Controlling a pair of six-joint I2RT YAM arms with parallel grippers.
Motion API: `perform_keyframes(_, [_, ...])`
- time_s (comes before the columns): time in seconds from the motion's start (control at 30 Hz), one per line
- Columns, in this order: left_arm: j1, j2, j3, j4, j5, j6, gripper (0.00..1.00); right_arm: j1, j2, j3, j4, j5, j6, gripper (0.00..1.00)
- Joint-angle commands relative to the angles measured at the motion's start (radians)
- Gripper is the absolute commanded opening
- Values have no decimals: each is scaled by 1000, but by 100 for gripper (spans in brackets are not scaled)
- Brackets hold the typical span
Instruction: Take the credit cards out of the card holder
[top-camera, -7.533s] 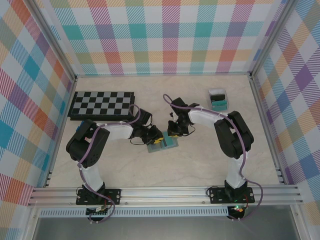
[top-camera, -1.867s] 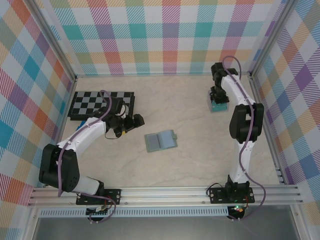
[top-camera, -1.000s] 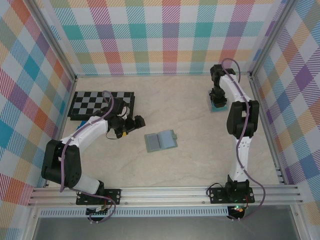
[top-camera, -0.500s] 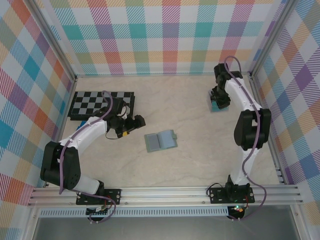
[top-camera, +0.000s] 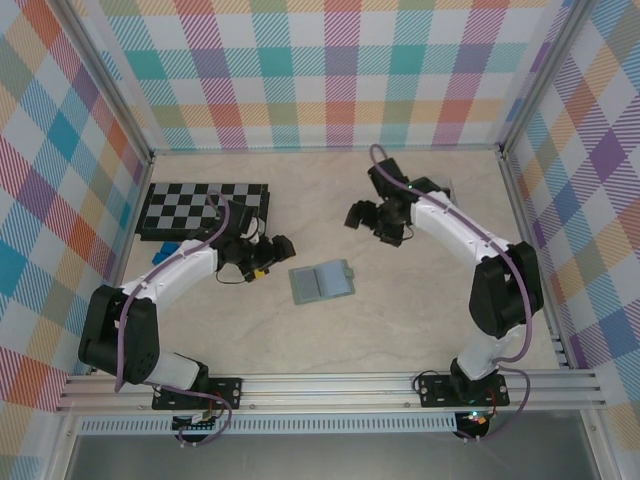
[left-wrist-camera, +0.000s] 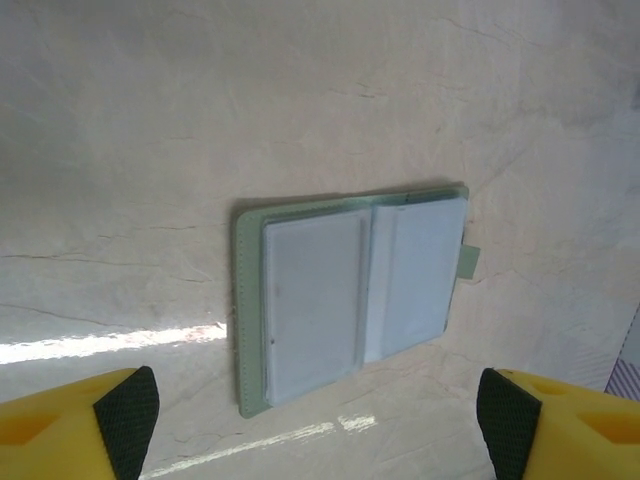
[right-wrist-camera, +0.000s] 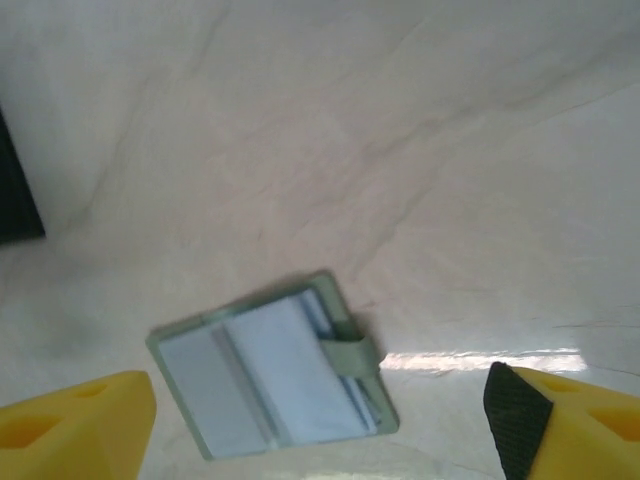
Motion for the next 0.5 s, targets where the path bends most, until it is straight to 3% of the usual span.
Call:
perform_keyframes(0.0, [-35,14,-28,50,14,-63,82,76,20,-45,61,-75,-108,90])
perform_keyframes(0.13, [-77,35,-44,87,7,-99,73,133,48,-103,136,-136,-108,86])
perform_keyframes(0.33, [-112,49,-91,153,-22,-172,66,163,103,-125,134,-132,-118,67])
perform_keyframes(0.47, [-128,84,-98,178,-6,-186,55,166,142,-132,119,-114,-126,54])
